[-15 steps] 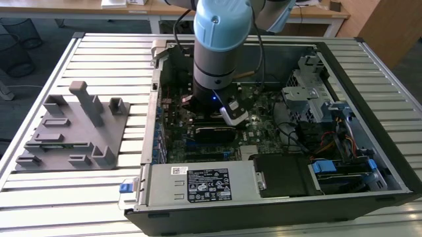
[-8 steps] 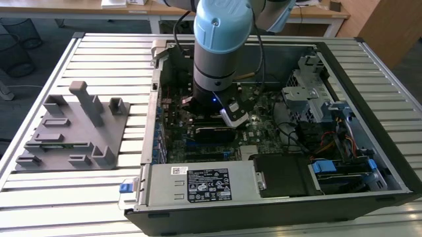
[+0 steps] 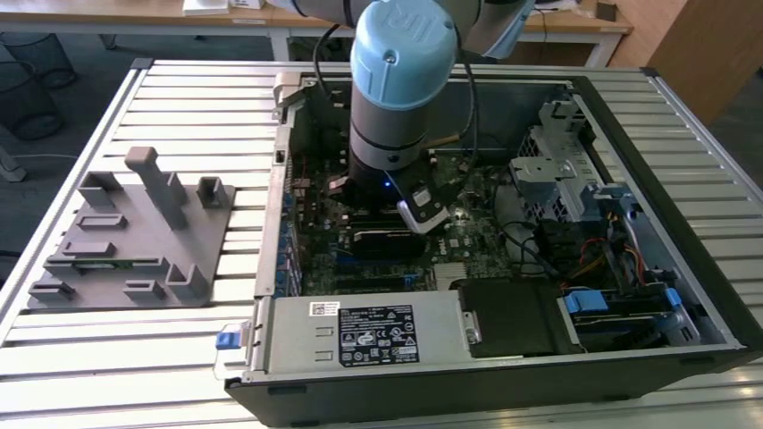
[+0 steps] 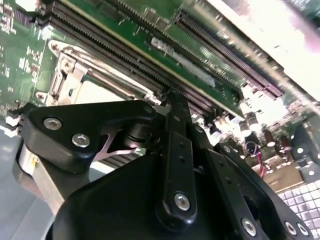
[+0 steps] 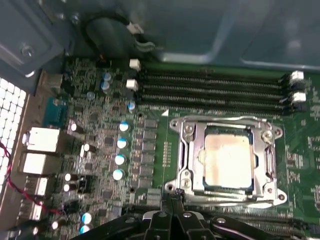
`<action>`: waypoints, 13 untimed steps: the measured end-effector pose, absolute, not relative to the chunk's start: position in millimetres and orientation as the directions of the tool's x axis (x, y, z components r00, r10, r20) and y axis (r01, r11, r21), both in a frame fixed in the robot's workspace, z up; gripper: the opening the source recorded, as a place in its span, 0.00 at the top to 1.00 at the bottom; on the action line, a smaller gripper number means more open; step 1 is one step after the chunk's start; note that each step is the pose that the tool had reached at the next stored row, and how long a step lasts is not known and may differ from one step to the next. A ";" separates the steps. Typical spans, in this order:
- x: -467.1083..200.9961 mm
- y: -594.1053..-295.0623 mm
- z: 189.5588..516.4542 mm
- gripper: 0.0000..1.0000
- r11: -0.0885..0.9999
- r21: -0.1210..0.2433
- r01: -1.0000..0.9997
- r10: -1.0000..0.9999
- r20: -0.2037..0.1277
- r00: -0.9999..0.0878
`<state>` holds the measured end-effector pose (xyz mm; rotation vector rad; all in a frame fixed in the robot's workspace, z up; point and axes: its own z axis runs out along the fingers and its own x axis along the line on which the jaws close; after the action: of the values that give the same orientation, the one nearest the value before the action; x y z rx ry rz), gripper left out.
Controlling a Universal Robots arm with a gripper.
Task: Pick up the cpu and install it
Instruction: 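Install the second cpu locking lever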
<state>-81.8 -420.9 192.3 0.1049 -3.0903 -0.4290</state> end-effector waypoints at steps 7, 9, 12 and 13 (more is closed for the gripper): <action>-81.8 -420.8 192.3 0.89 0.953 0.295 -0.064 -0.069 0.008 -0.998; -81.8 -420.9 192.4 0.89 0.954 0.293 -0.064 -0.070 0.009 -0.998; -81.9 -420.5 191.3 0.89 0.955 0.289 -0.064 -0.069 0.009 -0.998; -81.8 -420.3 190.4 0.89 0.955 0.289 -0.064 -0.069 0.009 -0.998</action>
<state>-81.8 -420.3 190.4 0.1053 -3.0872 -0.4559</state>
